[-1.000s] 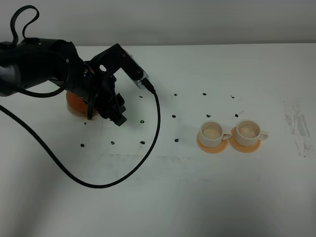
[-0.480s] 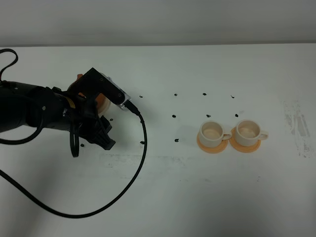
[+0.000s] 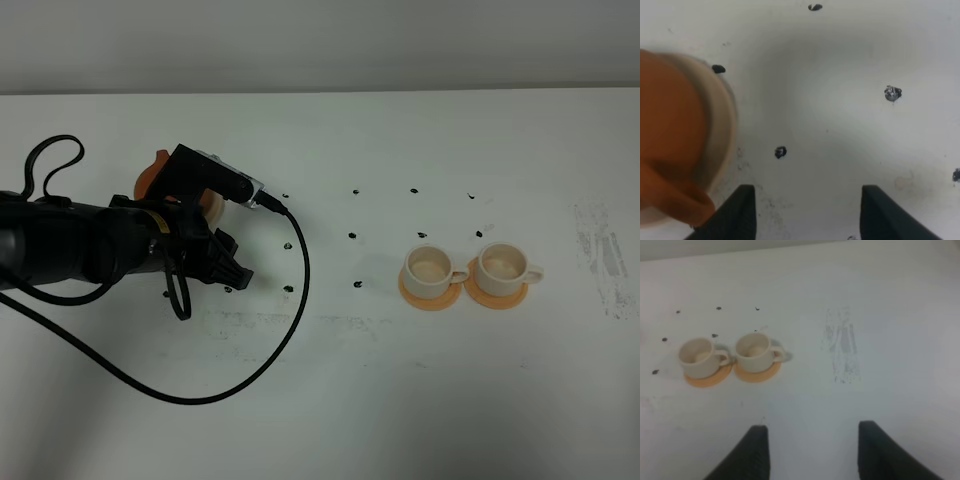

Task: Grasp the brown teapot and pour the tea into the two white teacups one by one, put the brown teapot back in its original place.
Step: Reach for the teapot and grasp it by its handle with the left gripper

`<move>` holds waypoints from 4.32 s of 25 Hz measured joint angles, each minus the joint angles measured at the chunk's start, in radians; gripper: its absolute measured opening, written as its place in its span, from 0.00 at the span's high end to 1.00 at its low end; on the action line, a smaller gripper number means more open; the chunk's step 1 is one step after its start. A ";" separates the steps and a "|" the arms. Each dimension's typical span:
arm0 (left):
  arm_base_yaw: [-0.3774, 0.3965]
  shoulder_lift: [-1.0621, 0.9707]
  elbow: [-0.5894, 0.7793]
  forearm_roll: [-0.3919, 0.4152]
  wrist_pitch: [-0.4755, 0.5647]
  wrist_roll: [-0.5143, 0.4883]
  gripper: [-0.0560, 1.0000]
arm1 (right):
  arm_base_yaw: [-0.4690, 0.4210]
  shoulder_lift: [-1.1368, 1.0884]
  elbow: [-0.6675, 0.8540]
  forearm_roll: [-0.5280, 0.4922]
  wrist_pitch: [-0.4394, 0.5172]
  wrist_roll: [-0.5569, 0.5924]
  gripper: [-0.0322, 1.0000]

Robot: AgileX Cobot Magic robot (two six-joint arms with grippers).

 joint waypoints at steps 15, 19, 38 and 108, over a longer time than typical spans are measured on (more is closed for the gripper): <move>0.004 0.003 0.000 -0.032 -0.075 -0.005 0.48 | 0.000 0.000 0.000 0.000 0.000 0.000 0.56; 0.012 0.017 0.000 -0.071 -0.079 -0.006 0.48 | 0.000 0.000 0.000 0.000 0.000 0.000 0.56; 0.081 0.023 0.029 -0.097 -0.079 -0.002 0.49 | 0.000 0.000 0.000 0.000 0.000 0.000 0.56; 0.223 0.066 -0.258 0.095 0.408 -0.083 0.49 | 0.000 0.000 0.000 0.000 0.000 0.000 0.56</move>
